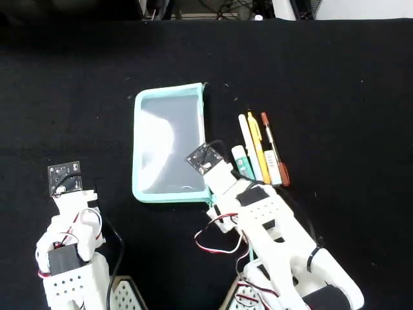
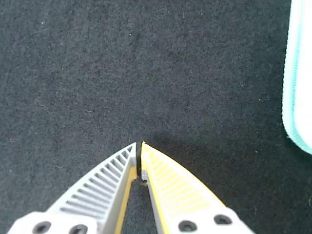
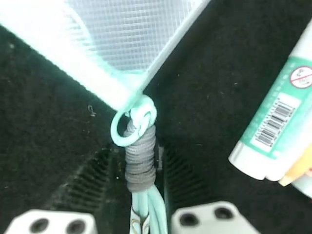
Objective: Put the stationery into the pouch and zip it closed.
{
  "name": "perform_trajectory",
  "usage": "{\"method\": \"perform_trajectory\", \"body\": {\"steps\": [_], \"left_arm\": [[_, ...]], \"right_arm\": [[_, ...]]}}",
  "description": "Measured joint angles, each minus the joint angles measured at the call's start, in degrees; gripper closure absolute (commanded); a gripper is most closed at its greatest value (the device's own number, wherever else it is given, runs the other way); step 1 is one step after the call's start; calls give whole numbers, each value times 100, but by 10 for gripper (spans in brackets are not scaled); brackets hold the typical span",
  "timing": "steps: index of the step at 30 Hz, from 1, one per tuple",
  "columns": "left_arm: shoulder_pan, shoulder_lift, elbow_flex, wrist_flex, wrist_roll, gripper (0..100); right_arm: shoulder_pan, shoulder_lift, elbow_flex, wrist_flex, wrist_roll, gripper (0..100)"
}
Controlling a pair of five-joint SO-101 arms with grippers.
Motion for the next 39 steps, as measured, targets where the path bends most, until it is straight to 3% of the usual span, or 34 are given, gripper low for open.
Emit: {"method": "perform_trajectory", "body": {"steps": [6,19,27,39], "left_arm": [[0,0,0,0,0,970],[0,0,0,0,0,970],[97,0,0,0,0,970],[1125,0,0,0,0,967]], "right_arm": [[-9,-554,308,0,-53,986],[352,-4431,2048,220,-53,985],[404,-4695,2092,343,-53,985],[404,-4695,2092,343,-53,985]]}}
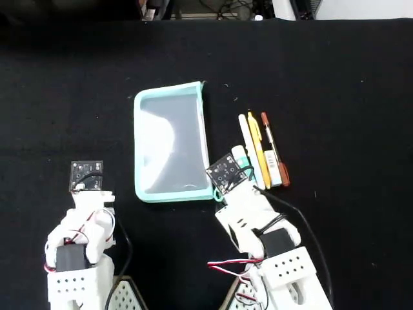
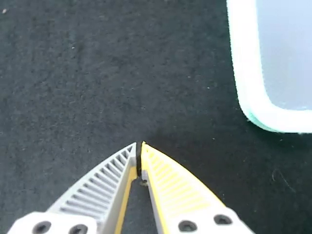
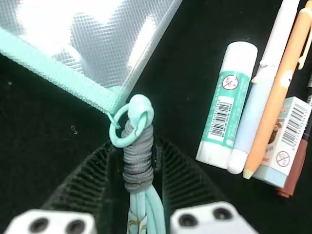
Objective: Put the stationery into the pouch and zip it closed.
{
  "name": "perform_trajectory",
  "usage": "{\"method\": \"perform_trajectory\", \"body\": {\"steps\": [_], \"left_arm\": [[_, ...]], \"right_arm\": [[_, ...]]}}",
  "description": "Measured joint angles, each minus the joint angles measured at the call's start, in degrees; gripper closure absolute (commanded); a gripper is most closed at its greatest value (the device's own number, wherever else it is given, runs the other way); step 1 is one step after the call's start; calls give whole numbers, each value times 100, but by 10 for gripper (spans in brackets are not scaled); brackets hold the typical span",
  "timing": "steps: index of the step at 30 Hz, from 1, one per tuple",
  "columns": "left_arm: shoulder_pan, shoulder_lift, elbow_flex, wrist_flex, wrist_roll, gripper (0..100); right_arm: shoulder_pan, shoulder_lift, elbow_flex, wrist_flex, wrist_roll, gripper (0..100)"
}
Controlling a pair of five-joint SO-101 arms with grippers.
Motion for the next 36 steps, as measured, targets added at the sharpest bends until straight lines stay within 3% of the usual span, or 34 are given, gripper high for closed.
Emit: {"method": "perform_trajectory", "body": {"steps": [5,10,13,16,36], "left_arm": [[26,0,0,-1081,-308,966],[176,0,0,-1741,-1978,965],[299,0,0,-1741,-2356,898],[334,0,0,-1741,-2435,834],[475,290,-220,-1873,-2523,833]], "right_arm": [[0,0,18,0,0,985],[0,0,35,0,0,985],[0,0,35,0,0,985],[0,0,35,0,0,985],[492,-53,-132,299,0,986]]}}
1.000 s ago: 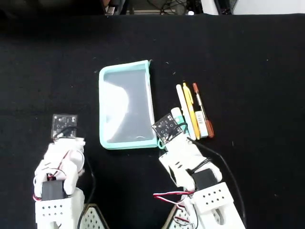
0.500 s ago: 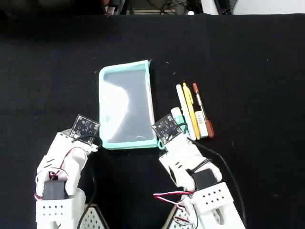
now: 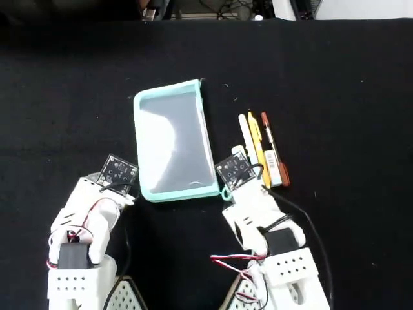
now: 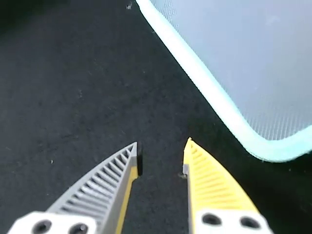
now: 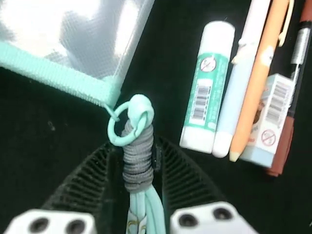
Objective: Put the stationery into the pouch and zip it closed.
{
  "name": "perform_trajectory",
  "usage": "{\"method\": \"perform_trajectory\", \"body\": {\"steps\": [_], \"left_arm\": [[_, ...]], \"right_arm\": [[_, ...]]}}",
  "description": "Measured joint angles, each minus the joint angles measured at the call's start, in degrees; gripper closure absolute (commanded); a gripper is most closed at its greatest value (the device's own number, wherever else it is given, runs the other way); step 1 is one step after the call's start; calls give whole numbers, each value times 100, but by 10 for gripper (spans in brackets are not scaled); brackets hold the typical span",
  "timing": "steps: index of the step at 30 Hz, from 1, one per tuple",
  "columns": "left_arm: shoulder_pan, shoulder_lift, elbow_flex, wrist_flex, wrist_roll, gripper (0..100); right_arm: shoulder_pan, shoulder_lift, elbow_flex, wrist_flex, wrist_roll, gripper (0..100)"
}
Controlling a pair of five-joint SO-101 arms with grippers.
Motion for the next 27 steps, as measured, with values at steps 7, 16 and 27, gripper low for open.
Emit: {"method": "perform_trajectory", "body": {"steps": [7,16,27], "left_arm": [[-615,0,-105,-35,193,830],[-510,1152,-1503,-413,949,830],[-88,5864,-4343,-993,1714,833]], "right_arm": [[-281,9,-2400,1380,141,985],[-721,2207,-5811,2084,448,985],[-1116,4334,-8466,2497,1081,985]]}}
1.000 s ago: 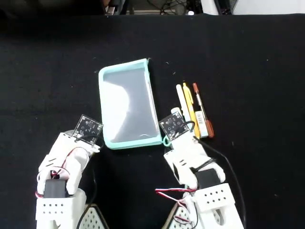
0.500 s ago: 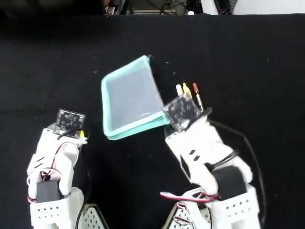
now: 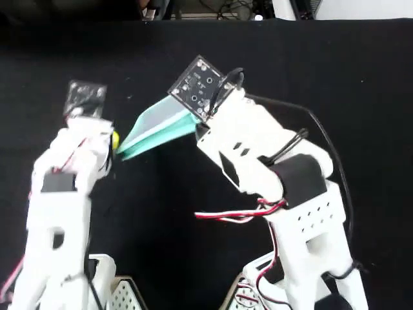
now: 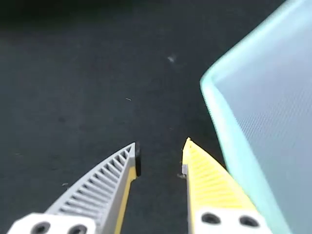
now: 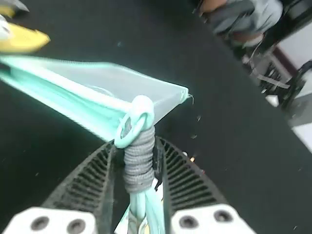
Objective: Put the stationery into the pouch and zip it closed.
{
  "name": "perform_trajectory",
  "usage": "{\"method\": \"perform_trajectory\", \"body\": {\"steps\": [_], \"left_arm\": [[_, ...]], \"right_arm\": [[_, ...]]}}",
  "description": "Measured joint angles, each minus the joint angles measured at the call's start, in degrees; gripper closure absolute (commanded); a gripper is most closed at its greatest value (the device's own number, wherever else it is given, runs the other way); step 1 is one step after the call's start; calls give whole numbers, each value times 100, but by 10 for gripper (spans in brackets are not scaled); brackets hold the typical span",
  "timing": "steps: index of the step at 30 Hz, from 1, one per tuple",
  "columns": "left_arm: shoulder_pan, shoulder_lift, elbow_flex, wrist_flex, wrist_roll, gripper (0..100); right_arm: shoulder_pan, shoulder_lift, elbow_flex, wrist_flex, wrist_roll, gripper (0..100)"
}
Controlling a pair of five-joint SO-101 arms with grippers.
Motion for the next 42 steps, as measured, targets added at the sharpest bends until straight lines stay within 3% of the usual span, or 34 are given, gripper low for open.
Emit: {"method": "perform_trajectory", "body": {"steps": [4,9,16,22,29,33,42], "left_arm": [[448,1081,-378,44,0,834],[1116,1257,-387,730,0,834],[1266,149,-264,1407,53,834],[1301,-1231,659,844,598,834],[2136,-2268,1925,18,730,834],[1952,-2558,2075,-132,730,834],[501,-3270,2066,-70,782,834]], "right_arm": [[0,53,-70,0,132,985],[0,53,-70,-220,88,985],[0,53,457,-1231,-1371,985],[-185,53,563,-1477,-1600,985],[-1160,-642,747,-1477,-1600,985],[-1407,-1108,1020,-1512,-1415,985],[-1495,-905,1266,-1741,-1248,985]]}}
